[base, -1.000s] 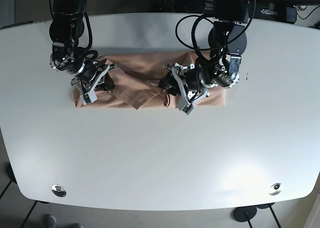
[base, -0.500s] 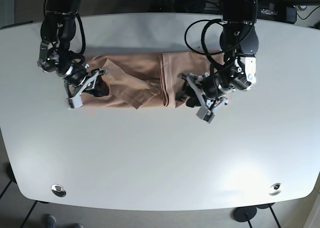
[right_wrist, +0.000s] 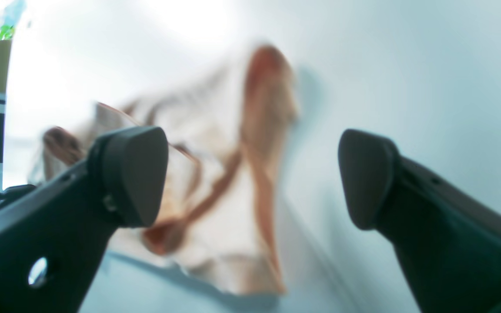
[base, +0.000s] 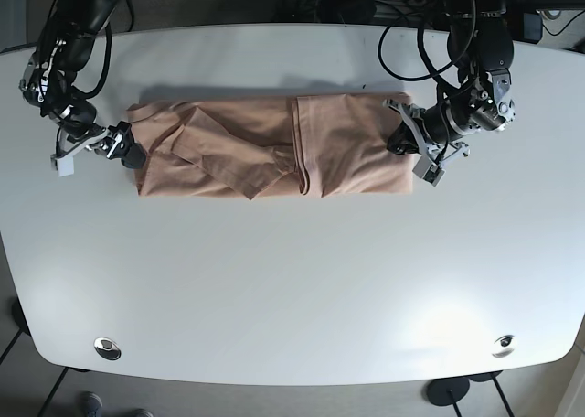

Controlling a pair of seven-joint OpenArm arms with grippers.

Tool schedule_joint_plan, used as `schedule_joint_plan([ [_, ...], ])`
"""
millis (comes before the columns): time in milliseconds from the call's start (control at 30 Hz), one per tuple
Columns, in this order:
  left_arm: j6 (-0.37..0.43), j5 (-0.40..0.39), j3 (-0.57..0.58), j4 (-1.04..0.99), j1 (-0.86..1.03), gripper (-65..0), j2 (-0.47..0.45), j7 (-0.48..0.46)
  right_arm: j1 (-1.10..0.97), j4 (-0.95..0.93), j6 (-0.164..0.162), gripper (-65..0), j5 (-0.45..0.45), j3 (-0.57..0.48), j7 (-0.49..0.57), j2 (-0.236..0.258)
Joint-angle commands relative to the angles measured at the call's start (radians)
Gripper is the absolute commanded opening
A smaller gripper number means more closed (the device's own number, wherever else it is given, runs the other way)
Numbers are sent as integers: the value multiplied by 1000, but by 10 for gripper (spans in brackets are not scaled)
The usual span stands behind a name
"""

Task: Fold the T-shirt properly
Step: 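Grasp the strip end with the left gripper and fold it toward the right gripper, then grasp the strip end with the right gripper and fold it toward the left gripper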

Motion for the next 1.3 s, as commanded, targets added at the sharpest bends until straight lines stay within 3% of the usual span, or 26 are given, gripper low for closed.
schedule_joint_plan([
  [33, -10, -19, -1, -41, -13, -650, -7, -49, 10, 3, 9, -60, 27, -1, 21, 10],
  [133, -10, -19, 1, -157, -19, -650, -8, -118, -15, 14, 2, -60, 27, -89, 21, -30],
  [267, -10, -19, 2, -217, -39, -650, -25, -129, -43, 41, -1, -60, 27, -147, 22, -88],
  [400, -11, -20, 1, -220, -39, -650, -27, -129, -40, 41, -2, -71, 26, -178, 24, -103],
  [467, -11, -20, 1, -219, -39, -650, -27, -129, -21, 35, -2, -197, 24, -176, 25, -103],
  [533, -11, -20, 1, -219, -39, -650, -25, -129, -18, 40, -2, -452, -13, -178, 47, -103],
  [600, -11, -20, 1, -220, -39, -650, -24, -129, 7, 40, -2, -642, -62, -178, 50, -103],
  [667, -11, -20, 1, -222, -39, -650, -22, -129, 11, 63, -1, -614, -80, -175, 50, -103],
  [767, -11, -20, 2, -223, -37, -650, -21, -129, 0, 189, -2, -633, -88, -173, 48, -103],
  [900, -8, -24, 2, -222, -36, -650, -19, -121, -70, 477, -4, -633, -88, -184, 44, -105],
  [1133, -6, -25, 2, -223, -39, -650, 9, -119, -101, 703, -5, -633, -154, -420, 39, -106],
  [1200, -5, -25, 2, -225, -40, -650, 16, -119, -98, 703, -44, -633, -154, -477, 42, -126],
  [1300, -5, -20, 2, -223, -40, -650, 41, -113, -96, 704, -48, -633, -157, -543, 42, -157],
])
